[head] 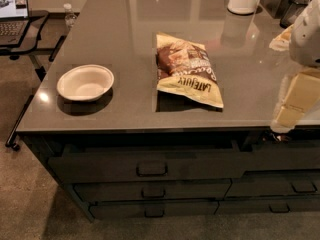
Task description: Open top drawer
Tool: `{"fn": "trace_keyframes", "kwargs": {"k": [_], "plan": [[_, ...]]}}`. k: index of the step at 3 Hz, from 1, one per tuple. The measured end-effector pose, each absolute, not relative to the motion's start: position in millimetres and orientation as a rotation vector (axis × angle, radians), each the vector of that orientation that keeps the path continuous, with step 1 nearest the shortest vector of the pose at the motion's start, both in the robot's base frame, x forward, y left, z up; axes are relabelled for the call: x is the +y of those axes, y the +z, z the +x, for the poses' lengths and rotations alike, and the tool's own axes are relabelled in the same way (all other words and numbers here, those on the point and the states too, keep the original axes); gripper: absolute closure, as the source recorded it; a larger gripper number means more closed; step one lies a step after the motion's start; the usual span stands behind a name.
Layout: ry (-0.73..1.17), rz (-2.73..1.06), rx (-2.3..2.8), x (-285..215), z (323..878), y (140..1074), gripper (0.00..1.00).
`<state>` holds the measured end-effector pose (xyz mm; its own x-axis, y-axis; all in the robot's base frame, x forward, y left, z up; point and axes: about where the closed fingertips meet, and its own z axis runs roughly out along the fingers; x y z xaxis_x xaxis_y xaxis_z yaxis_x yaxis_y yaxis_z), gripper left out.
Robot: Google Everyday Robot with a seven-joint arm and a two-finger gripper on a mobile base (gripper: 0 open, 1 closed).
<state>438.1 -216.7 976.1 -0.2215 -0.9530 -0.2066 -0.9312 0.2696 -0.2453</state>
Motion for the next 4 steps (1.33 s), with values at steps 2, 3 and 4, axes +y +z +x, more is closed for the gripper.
{"fn": "trace_keyframes", "kwargs": {"k": [2,3,4], "plan": [[-0.089,-1.747,2.230,-210.2,424.9,955.0,0.00],[-0.046,-1.768,2.238,-202.6,407.0,923.3,0.00],[0.073,-1.778,2.241,-188.2,377.8,902.5,0.00]]}}
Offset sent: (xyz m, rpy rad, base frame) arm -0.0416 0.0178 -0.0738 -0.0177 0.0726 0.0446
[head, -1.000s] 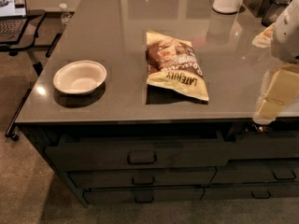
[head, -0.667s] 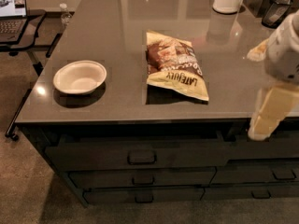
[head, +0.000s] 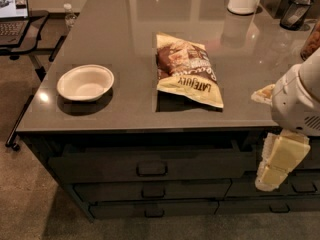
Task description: Open top drawer
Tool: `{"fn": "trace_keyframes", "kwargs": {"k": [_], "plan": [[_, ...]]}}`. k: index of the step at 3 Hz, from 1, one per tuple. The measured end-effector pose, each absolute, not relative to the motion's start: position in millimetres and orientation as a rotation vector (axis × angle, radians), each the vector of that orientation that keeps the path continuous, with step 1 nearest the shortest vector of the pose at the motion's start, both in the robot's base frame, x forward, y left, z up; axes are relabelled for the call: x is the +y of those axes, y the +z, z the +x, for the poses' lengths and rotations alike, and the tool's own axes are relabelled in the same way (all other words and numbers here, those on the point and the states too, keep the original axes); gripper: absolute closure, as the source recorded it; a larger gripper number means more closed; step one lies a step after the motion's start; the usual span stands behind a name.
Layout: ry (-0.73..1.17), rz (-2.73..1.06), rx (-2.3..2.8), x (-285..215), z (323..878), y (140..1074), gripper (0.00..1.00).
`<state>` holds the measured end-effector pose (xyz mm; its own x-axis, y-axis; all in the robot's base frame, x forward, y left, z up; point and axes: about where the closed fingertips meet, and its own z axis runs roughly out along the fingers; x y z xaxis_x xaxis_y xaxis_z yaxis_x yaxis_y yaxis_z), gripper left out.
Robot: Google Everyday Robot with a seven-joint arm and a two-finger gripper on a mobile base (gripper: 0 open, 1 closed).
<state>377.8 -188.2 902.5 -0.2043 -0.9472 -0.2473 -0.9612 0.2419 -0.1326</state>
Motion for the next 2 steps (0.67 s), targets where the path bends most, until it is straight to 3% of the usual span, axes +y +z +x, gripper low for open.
{"fn": "trace_keyframes", "kwargs": {"k": [2], "plan": [[0.156,-1.803,2.281,-183.7,357.9,866.0,0.00]]}}
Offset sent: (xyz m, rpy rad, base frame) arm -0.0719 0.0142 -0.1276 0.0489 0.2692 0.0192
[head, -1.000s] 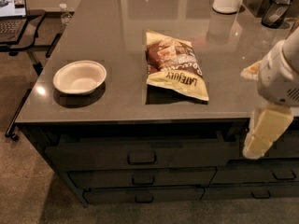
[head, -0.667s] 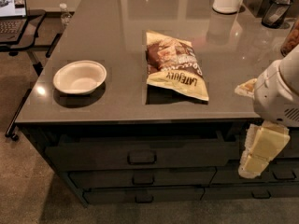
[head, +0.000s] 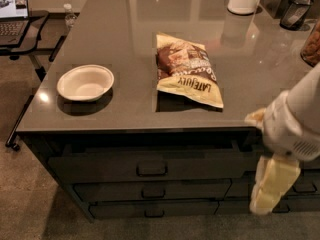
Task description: Open top drawer
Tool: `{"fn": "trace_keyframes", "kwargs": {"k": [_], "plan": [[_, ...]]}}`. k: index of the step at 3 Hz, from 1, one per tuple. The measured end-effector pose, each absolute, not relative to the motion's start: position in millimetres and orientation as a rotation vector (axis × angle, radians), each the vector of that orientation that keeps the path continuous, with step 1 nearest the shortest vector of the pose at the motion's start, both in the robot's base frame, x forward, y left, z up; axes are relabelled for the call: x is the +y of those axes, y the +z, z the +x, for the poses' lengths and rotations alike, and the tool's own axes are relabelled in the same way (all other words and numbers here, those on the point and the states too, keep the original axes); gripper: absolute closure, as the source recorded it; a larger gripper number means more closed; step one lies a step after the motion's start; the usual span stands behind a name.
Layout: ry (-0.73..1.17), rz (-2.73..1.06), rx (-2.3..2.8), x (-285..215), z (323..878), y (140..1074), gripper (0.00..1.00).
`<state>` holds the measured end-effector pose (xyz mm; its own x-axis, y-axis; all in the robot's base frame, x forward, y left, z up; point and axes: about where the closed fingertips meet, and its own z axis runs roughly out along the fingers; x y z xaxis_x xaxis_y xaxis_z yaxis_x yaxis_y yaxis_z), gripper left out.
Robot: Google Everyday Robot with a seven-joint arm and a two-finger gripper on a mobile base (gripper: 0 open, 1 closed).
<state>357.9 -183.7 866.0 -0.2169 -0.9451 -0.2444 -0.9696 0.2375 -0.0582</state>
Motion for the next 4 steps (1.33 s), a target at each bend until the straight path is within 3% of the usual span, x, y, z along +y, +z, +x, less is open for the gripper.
{"fn": "trace_keyframes", "kwargs": {"k": [2,4], "plan": [[0.310,-1.829,2.338,-172.2,328.3,778.9,0.00],[0.330,-1.822,2.326,-173.1,324.7,773.5,0.00]]}}
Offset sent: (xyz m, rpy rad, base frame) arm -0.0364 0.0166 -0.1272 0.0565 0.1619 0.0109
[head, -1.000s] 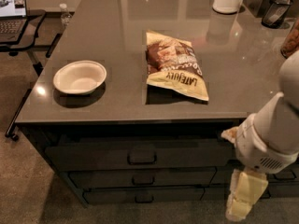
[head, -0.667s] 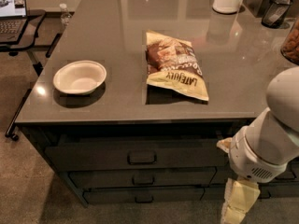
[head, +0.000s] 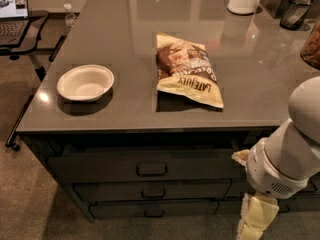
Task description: Open top drawer
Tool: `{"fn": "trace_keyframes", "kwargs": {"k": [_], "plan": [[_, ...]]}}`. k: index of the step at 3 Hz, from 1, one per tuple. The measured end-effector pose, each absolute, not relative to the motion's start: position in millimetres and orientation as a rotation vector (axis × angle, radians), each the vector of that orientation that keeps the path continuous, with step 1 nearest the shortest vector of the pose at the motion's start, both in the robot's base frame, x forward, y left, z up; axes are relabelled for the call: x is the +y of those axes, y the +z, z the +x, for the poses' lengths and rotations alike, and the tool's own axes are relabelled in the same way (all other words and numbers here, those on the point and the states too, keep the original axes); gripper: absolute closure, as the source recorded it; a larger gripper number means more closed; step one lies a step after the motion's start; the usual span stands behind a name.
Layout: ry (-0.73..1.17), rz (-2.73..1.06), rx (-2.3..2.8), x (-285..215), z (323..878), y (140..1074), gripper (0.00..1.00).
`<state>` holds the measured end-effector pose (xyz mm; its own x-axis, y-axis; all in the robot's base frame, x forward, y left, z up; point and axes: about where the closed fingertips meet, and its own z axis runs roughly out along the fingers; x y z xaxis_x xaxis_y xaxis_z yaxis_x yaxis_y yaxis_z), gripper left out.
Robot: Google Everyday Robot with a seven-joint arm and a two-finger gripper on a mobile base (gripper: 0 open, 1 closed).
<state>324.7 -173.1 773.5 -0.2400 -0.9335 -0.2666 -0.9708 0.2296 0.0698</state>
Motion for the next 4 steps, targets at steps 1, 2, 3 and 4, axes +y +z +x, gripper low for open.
{"fn": "trace_keyframes", "kwargs": {"k": [1,2,3,4], "plan": [[0.335,-1.802,2.309,-159.3,335.2,753.0,0.00],[0.310,-1.780,2.263,-146.6,358.1,744.2,0.00],[0.297,-1.776,2.228,-136.4,375.9,737.4,0.00],[0.317,-1.805,2.206,-120.3,388.0,716.4,0.00]]}}
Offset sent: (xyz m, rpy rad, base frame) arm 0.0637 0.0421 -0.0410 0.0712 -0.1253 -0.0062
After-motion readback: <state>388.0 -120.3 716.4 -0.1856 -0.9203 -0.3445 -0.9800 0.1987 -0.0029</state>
